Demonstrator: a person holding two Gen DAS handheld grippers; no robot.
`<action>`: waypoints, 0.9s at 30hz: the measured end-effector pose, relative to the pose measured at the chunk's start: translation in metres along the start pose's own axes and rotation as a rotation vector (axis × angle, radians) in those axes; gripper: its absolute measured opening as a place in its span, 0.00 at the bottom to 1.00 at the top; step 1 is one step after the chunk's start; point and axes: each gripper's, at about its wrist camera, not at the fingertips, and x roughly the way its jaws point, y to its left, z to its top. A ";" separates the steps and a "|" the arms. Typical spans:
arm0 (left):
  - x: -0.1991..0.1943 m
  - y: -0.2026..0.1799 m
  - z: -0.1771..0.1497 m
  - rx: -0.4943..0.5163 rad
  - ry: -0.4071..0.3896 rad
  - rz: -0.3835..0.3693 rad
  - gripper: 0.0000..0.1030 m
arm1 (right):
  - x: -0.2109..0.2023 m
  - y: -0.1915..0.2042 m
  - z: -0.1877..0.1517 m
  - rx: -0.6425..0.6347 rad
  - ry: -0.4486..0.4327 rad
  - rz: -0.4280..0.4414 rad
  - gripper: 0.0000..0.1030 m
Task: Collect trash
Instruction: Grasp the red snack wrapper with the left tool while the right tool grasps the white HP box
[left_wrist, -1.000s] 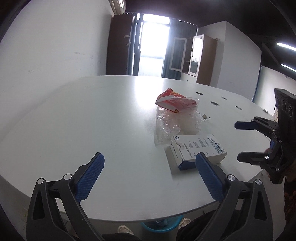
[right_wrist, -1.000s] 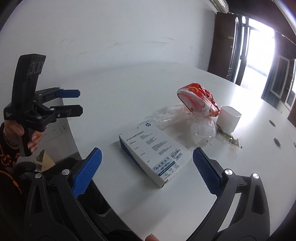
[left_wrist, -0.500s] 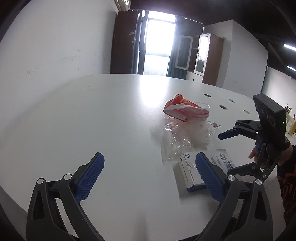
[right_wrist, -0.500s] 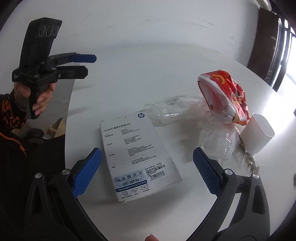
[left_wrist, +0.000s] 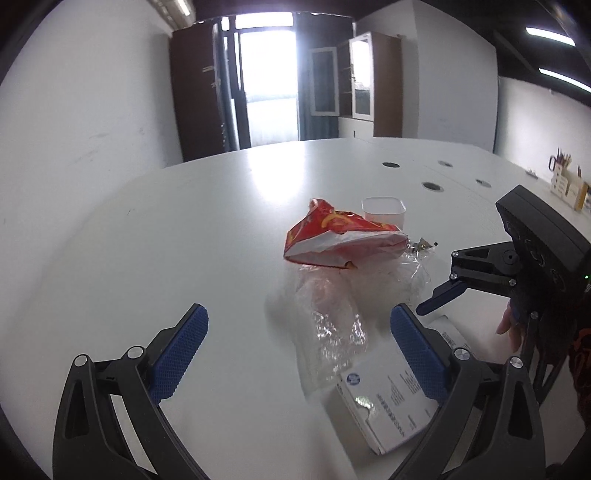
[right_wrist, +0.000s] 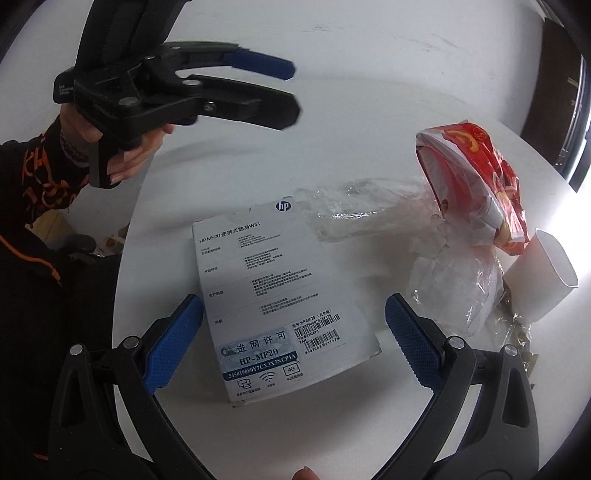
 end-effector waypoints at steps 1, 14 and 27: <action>0.010 -0.005 0.005 0.038 0.008 0.001 0.94 | 0.001 0.002 0.001 -0.002 0.002 -0.002 0.92; 0.068 -0.038 0.040 0.376 0.036 0.055 0.94 | -0.001 0.022 0.001 0.008 0.014 0.012 0.92; 0.066 -0.021 0.044 0.202 -0.023 0.015 0.08 | -0.015 0.060 -0.008 -0.064 -0.032 0.014 0.83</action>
